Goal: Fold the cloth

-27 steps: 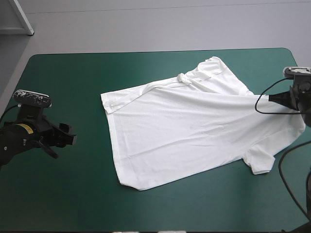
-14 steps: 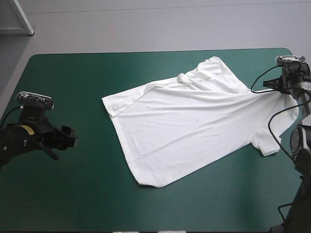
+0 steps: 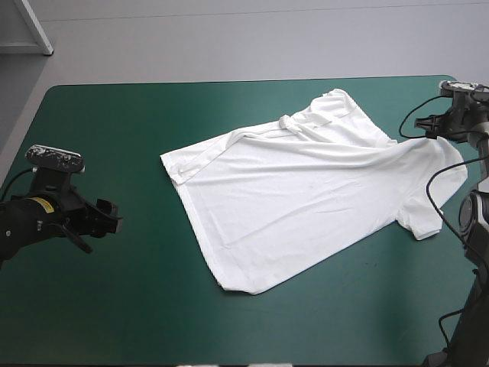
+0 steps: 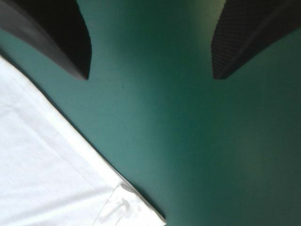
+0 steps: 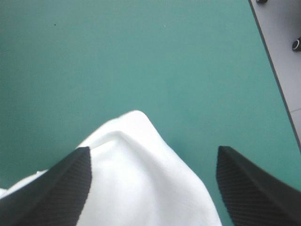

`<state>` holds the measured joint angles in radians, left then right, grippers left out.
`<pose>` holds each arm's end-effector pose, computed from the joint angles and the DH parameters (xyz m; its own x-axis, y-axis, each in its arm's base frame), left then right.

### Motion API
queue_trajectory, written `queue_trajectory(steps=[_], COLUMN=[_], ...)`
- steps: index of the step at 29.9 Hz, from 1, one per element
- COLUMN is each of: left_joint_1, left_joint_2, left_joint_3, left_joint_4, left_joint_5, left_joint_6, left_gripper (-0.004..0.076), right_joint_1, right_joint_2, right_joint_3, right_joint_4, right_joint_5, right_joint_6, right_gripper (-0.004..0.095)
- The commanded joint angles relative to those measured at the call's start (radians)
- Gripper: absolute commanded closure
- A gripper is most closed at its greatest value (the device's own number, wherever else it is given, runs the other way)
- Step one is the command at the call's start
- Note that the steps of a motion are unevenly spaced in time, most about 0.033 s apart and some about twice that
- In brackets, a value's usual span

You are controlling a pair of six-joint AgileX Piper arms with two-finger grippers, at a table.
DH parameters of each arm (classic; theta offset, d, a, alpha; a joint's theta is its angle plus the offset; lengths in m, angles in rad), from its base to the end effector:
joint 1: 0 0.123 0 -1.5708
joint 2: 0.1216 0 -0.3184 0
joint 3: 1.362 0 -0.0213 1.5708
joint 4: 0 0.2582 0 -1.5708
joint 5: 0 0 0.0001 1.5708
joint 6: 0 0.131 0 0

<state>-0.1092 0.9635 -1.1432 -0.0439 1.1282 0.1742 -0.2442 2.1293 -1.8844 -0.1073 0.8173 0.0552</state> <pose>0.1784 -0.0248 0.3939 -0.7240 0.2349 -0.6485 0.2497 0.9657 0.0711 0.5138 -0.1386 0.2431 -0.8067 0.1821 -0.5623 0.2690 0.9602 -0.0749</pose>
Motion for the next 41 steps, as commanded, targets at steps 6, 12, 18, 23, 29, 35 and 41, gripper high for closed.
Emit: queue_trajectory(steps=[6,12,18,23,29,35,41], left_joint_1=[-0.001,-0.001,-0.001,-0.001,-0.001,-0.001,-0.001], left_joint_2=[-0.005,0.016,0.059,0.144,0.24,0.38,0.554], left_joint_3=[-0.025,-0.025,-0.025,-0.025,-0.025,-0.13,-0.321], left_joint_4=[-0.014,-0.014,-0.014,-0.091,-0.153,-0.138,-0.138], left_joint_5=[-0.073,-0.119,-0.186,-0.262,-0.384,-0.376,-0.35], left_joint_6=[0.022,0.027,0.027,0.03,0.102,0.128,0.128], left_gripper=[0.0202,0.0202,0.0202,0.0202,0.0202,0.0202,0.0202], right_joint_1=[-0.014,-0.013,0.045,0.14,0.247,0.374,0.506], right_joint_2=[-0.189,-0.354,-0.535,-0.67,-0.816,-0.943,-0.963], right_joint_3=[-0.099,-0.099,0.001,0.199,0.446,0.65,0.748], right_joint_4=[0.073,0.311,0.437,0.437,0.437,0.437,0.437], right_joint_5=[0.173,0.343,0.364,0.362,0.315,0.254,0.247], right_joint_6=[-0.048,-0.159,-0.196,-0.204,-0.21,-0.21,-0.194], right_gripper=[0.0136,0.0239,0.0296,0.0301,0.0301,0.0301,0.0301])
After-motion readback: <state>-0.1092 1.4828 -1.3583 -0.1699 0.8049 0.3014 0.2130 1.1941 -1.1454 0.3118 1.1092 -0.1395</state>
